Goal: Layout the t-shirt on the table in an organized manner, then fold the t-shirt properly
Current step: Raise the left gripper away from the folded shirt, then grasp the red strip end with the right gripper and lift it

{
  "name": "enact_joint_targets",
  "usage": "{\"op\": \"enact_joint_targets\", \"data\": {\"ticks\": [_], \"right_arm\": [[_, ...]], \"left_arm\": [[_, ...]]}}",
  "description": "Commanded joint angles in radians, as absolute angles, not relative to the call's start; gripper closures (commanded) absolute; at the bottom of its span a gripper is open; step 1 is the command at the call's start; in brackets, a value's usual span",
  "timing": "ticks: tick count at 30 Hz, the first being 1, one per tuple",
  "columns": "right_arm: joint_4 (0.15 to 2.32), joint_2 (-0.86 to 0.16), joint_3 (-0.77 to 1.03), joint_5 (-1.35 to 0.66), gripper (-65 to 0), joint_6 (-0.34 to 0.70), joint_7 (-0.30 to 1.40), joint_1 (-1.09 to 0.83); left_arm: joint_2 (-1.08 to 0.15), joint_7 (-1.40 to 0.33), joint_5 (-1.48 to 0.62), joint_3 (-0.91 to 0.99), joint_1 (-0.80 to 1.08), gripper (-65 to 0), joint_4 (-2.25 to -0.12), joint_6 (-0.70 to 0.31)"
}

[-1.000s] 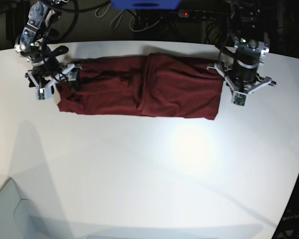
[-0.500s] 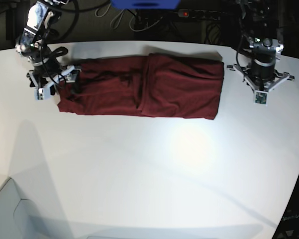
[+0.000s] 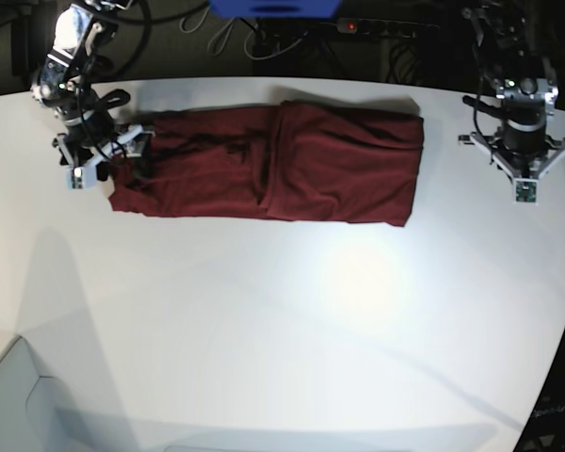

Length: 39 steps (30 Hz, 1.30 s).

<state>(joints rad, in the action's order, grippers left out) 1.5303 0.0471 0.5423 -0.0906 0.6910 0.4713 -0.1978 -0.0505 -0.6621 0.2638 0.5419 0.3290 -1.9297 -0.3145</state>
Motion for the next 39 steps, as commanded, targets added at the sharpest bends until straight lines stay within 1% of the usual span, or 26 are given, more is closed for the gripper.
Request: {"op": "enact_joint_targets", "data": {"ticks": [1,7,10,11,19,23,32,39], "right_arm": [[1.532,0.048,0.541,-0.085,-39.4,0.698,0.51,-0.202],[1.532,0.048,0.539,-0.085,-16.9,0.698,0.51,-0.203],[1.532,0.05,0.539,-0.082,-1.1,0.698,0.516,-0.205],[1.532,0.05,0.539,-0.082,0.0,0.698,0.519,-0.203],[1.557,0.051,0.539,-0.085,0.0,0.698,0.512,-0.196],[1.618,0.081,0.53,-0.085,0.0,0.698,0.512,-0.189],[1.784,0.084,0.358,-0.085,0.0,0.698,0.51,-0.229],[1.926,0.081,0.214,-0.081,0.0,0.698,0.51,-0.302]], "left_arm": [[-0.059,-0.644,0.263,0.545,0.325,0.0,-1.946,-0.306],[-0.059,-0.642,0.263,0.544,0.323,0.0,-1.917,-0.306],[-0.07,-0.642,0.263,0.544,0.302,0.0,-1.88,-0.306],[-0.071,-0.642,0.263,0.544,0.302,0.0,-1.873,-0.306],[-0.073,-0.642,0.263,0.545,0.297,0.0,-1.86,-0.306],[-0.073,-0.642,0.263,0.545,0.297,0.0,-1.86,-0.306],[-0.073,-0.642,0.271,0.55,0.308,0.0,-1.86,-0.306],[-0.073,-0.642,0.265,0.647,0.318,0.0,-1.867,-0.306]]}}
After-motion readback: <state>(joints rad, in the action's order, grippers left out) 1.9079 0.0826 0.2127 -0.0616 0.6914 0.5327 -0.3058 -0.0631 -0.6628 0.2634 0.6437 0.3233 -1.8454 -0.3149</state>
